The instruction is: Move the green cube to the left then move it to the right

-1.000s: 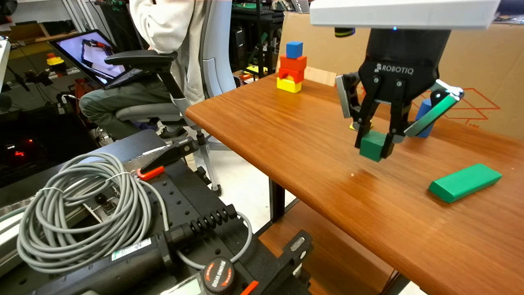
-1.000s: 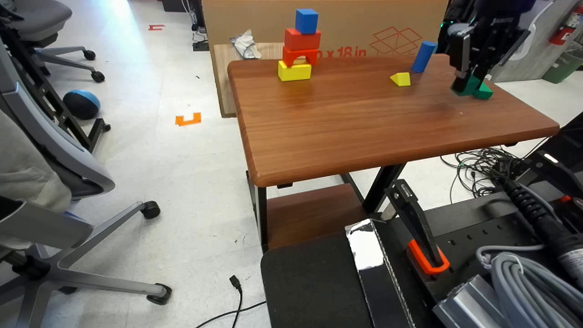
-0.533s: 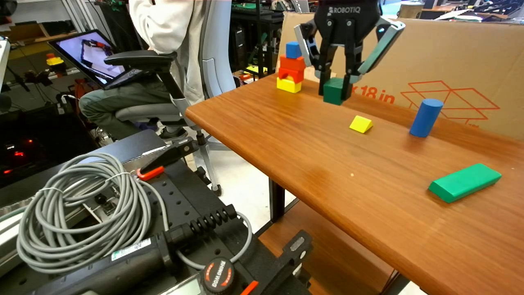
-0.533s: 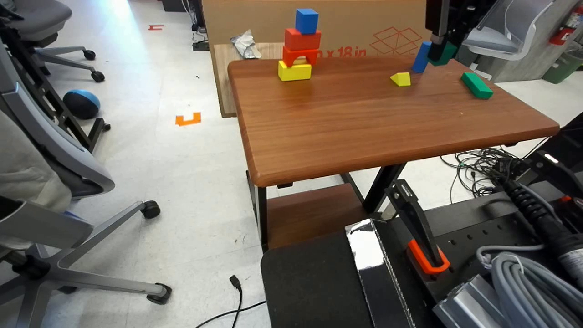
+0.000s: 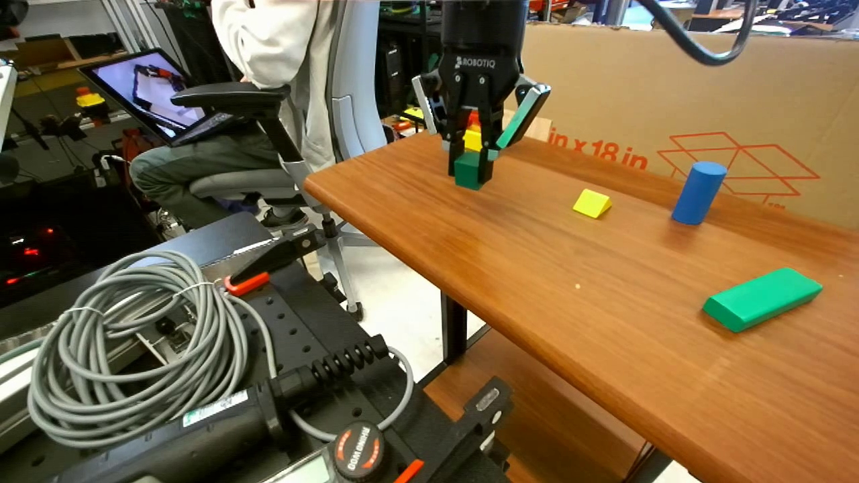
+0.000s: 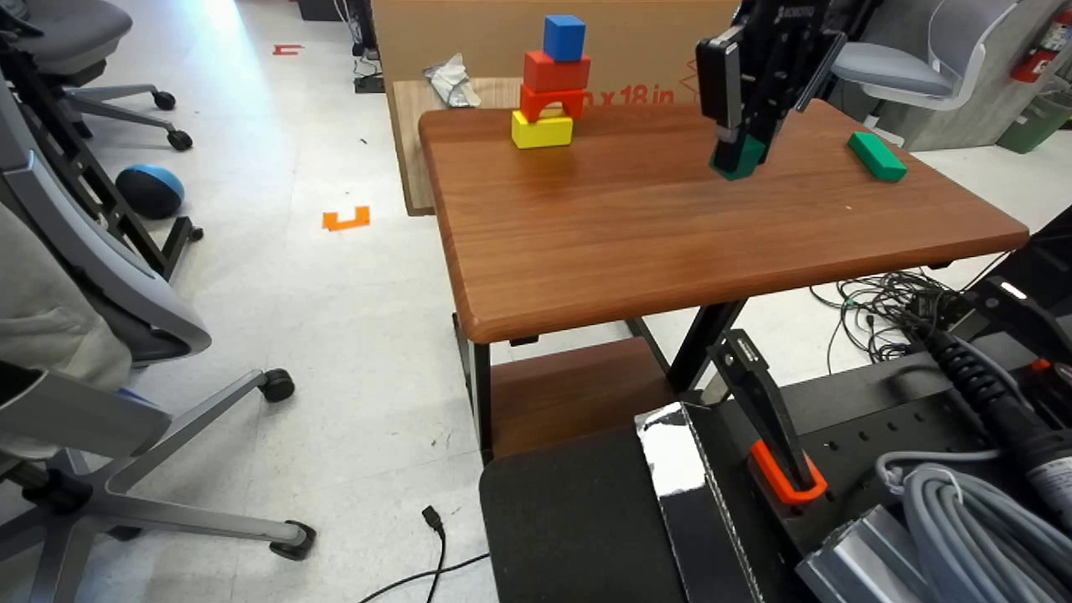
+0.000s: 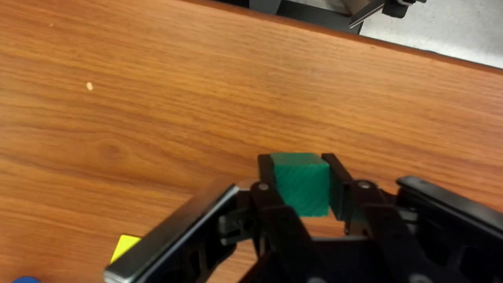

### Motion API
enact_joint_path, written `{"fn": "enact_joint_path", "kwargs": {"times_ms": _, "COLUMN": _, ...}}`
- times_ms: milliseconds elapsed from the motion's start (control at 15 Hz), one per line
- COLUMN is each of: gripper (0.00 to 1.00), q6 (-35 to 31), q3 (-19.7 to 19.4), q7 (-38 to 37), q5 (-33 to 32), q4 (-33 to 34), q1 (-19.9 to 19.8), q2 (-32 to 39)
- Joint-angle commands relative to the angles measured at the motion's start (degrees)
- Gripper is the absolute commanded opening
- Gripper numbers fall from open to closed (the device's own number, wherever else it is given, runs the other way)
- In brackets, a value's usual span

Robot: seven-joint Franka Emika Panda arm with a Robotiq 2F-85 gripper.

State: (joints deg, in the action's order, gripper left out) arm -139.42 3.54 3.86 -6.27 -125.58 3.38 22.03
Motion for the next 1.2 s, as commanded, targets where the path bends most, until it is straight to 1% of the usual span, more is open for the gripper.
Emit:
{"fn": "enact_joint_path", "kwargs": {"times_ms": 0, "gripper": 0.09, "q6": 2.5, "q3": 0.2, "q7": -1.2, "q5": 0.5, "q4": 3.9, "q1": 1.3, "q2": 4.2}}
{"fn": "enact_joint_path", "kwargs": {"times_ms": 333, "gripper": 0.09, "q6": 3.4, "q3": -0.1, "q7": -2.5, "q5": -0.1, "q4": 7.5, "q1": 2.7, "q2": 9.3}}
{"fn": "enact_joint_path", "kwargs": {"times_ms": 467, "gripper": 0.09, "q6": 3.9, "q3": -0.2, "q7": -2.8, "q5": -0.3, "q4": 8.3, "q1": 3.1, "q2": 9.8}}
{"fn": "enact_joint_path", "kwargs": {"times_ms": 533, "gripper": 0.59, "q6": 4.1, "q3": -0.4, "q7": -3.1, "q5": -0.7, "q4": 8.2, "q1": 3.3, "q2": 9.7}}
{"fn": "enact_joint_path", "kwargs": {"times_ms": 600, "gripper": 0.60, "q6": 4.1, "q3": -0.2, "q7": -2.7, "q5": -0.7, "q4": 7.7, "q1": 3.3, "q2": 8.9}}
{"fn": "enact_joint_path", "kwargs": {"times_ms": 667, "gripper": 0.64, "q6": 3.4, "q3": -0.1, "q7": -2.5, "q5": -0.8, "q4": 6.9, "q1": 3.4, "q2": 8.2}}
{"fn": "enact_joint_path", "kwargs": {"times_ms": 867, "gripper": 0.88, "q6": 0.4, "q3": 0.6, "q7": -0.9, "q5": -0.7, "q4": 2.2, "q1": 3.1, "q2": 3.7}}
{"fn": "enact_joint_path", "kwargs": {"times_ms": 1000, "gripper": 0.99, "q6": -1.9, "q3": 1.2, "q7": 0.1, "q5": -0.1, "q4": -1.4, "q1": 2.5, "q2": -0.1}}
{"fn": "enact_joint_path", "kwargs": {"times_ms": 1133, "gripper": 1.00, "q6": -2.1, "q3": 1.5, "q7": 0.8, "q5": 0.4, "q4": -3.7, "q1": 2.3, "q2": -3.4}}
